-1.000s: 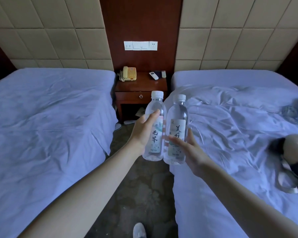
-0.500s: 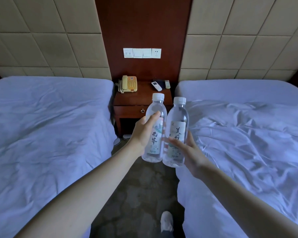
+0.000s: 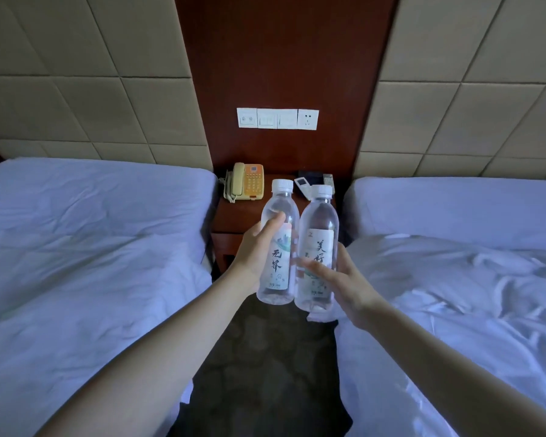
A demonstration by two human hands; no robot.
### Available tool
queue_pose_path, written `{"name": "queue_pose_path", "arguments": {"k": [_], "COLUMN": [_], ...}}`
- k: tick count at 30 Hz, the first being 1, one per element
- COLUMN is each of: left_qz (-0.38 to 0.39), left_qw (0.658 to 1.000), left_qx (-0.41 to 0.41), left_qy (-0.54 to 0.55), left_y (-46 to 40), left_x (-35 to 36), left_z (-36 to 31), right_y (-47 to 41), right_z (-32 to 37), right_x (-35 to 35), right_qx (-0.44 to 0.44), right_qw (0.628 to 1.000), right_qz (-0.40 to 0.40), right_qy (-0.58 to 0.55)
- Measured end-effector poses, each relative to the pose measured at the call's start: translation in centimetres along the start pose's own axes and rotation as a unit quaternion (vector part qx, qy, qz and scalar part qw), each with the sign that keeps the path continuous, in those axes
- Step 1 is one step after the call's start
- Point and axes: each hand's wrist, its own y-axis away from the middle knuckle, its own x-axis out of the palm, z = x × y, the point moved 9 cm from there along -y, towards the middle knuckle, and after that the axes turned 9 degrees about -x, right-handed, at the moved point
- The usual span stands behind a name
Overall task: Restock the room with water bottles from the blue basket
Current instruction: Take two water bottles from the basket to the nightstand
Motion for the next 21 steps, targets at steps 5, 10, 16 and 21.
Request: {"name": "queue_pose_path", "arguments": {"k": [5,10,16,21], "left_qz": [0.017,0.075,0.125,0.164], "left_qw": [1.000,0.997,0.991,0.983], "left_qx": [-0.001,0.012,-0.010,-0.003], "left_qy": [-0.014,-0.014,-0.055,-0.082], "left_y": [-8.8,-17.6,-26.1,-32.5], "left_x": [-2.1,-3.3,-3.7,-2.8], "left_z": [-2.5,-6.4,-9.6,-12.0], "right_y": [-9.1,-18.4,-27.1,-33.8], "right_z": [-0.7,-1.3,-1.6,-1.7], "right_x": [0.0,-0.3,-1.0,-3.0], "right_qx": [0.020,0.016,0.026,0.026], "right_qw": [1.000,0.999,0.998,0.998], "right_qz": [0.004,-0.029,-0.054,-0.055], "right_qy": [0.001,-0.013,-0.015,-0.007]}}
